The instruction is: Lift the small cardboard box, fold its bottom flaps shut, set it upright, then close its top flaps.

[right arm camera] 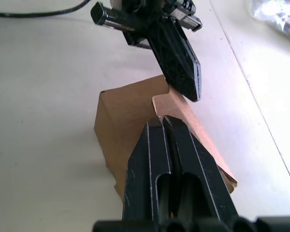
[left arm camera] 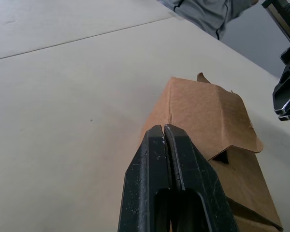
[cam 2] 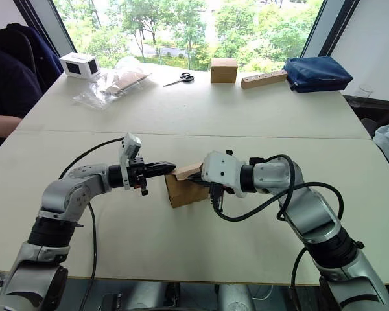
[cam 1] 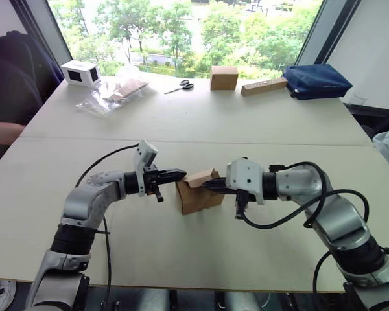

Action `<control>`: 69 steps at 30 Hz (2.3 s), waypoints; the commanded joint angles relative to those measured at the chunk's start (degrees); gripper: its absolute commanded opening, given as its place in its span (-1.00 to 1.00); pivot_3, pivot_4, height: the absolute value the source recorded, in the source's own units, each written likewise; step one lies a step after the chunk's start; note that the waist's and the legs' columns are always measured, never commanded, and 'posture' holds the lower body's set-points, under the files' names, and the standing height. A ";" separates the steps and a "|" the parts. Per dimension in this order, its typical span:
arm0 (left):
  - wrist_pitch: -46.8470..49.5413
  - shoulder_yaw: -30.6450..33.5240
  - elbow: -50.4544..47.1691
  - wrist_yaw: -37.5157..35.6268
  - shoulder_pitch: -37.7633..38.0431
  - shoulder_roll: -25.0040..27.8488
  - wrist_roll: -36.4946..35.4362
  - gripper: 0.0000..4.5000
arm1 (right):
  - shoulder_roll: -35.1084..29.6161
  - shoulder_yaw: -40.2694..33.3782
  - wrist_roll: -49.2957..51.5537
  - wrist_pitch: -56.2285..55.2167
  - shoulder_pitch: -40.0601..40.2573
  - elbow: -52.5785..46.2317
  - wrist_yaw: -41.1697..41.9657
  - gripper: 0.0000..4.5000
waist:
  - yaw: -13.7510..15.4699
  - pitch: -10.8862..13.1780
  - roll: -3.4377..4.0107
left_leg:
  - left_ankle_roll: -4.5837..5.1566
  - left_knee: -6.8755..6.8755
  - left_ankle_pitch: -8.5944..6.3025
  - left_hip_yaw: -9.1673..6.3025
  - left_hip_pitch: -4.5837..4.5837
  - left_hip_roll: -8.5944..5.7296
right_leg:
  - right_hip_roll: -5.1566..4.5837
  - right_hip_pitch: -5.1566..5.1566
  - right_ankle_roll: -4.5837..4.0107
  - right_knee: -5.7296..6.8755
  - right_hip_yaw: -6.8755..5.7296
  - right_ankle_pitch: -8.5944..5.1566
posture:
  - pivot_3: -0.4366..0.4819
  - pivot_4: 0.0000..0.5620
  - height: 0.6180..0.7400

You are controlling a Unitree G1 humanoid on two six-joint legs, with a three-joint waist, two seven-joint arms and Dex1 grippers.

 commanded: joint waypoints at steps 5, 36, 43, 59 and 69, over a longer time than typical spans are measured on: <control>1.27 0.99 -1.59 -1.25 -1.19 0.57 -1.92 -1.00 | 0.57 2.88 -2.94 -2.72 -1.95 1.57 -2.54 -1.00 | -0.01 0.00 0.00 | 0.00 0.00 0.00 0.01 0.00 0.00 | 0.00 0.00 0.00 -0.02 0.00 0.00 | -0.05 -0.47 1.00; 8.26 3.69 -16.57 11.70 6.82 -2.56 -8.85 -1.00 | 0.09 -0.53 3.17 -1.33 -1.75 -0.63 -1.07 -1.00 | 0.03 0.02 -0.01 | 0.01 -0.01 -0.01 0.01 -0.02 0.00 | -0.04 -0.01 0.00 -0.05 0.00 0.00 | -0.05 -0.47 1.00; 9.20 4.98 -16.04 13.91 6.20 -3.72 -10.32 -1.00 | -0.92 0.98 1.81 -1.80 -1.41 -0.34 -1.13 -1.00 | 0.01 0.02 -0.01 | 0.01 -0.03 -0.02 0.00 -0.02 0.00 | -0.05 -0.01 -0.01 -0.08 0.00 -0.01 | -0.05 -0.47 1.00; 8.91 5.01 -15.62 15.17 7.86 -3.29 -11.08 -1.00 | 0.71 6.28 -5.35 -6.99 -3.38 6.52 -2.57 -1.00 | -0.01 0.02 -0.01 | 0.01 -0.04 -0.01 0.02 -0.02 -0.01 | -0.04 -0.01 -0.03 -0.11 0.00 -0.01 | -0.05 -0.47 1.00; 7.90 4.48 -14.35 14.92 8.33 -3.61 -10.76 -1.00 | 1.64 7.59 -7.33 -7.66 -3.46 8.41 -2.98 -1.00 | -0.02 0.02 -0.01 | 0.01 -0.04 -0.01 0.01 -0.02 -0.01 | -0.04 -0.01 -0.03 -0.11 -0.01 -0.02 | -0.05 -0.47 1.00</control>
